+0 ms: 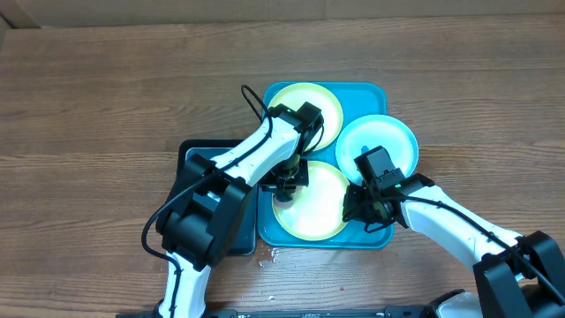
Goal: Clean dirty plates on tray and stack at the side
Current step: 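Scrub the lower yellow plate with the sponge in the left gripper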
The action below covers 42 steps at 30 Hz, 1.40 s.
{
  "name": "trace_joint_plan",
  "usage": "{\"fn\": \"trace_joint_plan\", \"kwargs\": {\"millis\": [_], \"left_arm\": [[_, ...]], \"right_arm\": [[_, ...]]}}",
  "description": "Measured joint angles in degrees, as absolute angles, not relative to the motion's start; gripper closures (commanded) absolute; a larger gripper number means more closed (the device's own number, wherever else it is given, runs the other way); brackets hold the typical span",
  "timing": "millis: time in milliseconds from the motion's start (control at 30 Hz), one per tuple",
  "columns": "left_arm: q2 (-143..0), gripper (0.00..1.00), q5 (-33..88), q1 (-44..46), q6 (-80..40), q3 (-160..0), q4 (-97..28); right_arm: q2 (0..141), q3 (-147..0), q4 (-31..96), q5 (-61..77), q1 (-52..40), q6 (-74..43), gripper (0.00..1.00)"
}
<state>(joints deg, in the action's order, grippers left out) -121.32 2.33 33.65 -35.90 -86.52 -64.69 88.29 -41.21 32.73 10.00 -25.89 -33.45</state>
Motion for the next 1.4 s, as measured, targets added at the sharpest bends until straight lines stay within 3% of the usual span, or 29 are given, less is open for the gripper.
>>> {"fn": "trace_joint_plan", "kwargs": {"millis": [267, 533, 700, 1133, 1400], "left_arm": [[-121.93, 0.96, 18.22, 36.49, -35.44, -86.39, -50.19], [-122.93, 0.95, 25.15, 39.99, -33.36, -86.35, -55.66], [-122.98, 0.96, 21.87, 38.83, -33.36, -86.32, -61.82], [-122.58, 0.96, -5.87, 38.39, -38.35, -86.63, -69.93], [-122.15, 0.96, -6.61, 36.69, -39.16, -86.67, -66.81]], "right_arm": [[88.25, -41.21, 33.15, 9.87, -25.87, -33.89, 0.96], [88.23, -41.21, 33.17, 9.87, -25.87, -33.91, 0.96], [88.23, -41.21, 33.15, 9.85, -25.87, -33.89, 0.96], [88.25, -41.21, 33.01, 10.00, -25.87, -33.89, 0.96], [88.27, -41.21, 32.62, 10.79, -25.98, -33.95, 0.96]]}}
